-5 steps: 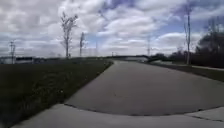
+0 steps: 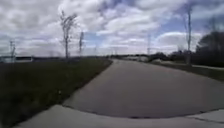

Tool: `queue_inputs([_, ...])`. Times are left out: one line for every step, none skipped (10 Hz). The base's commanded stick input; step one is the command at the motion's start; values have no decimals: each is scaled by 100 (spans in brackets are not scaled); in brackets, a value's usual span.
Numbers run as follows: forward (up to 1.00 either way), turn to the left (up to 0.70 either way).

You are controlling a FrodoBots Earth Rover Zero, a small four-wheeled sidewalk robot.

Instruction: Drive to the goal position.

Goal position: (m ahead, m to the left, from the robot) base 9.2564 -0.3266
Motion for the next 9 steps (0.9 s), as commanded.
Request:
queue_inputs([1, 0])
queue_inputs([0, 0])
queue_inputs([0, 0])
queue_inputs([1, 0])
queue_inputs([5, 0])
queue_inputs([5, 0])
queue_inputs([5, 0])
queue_inputs([5, 0])
queue_inputs([3, 0])
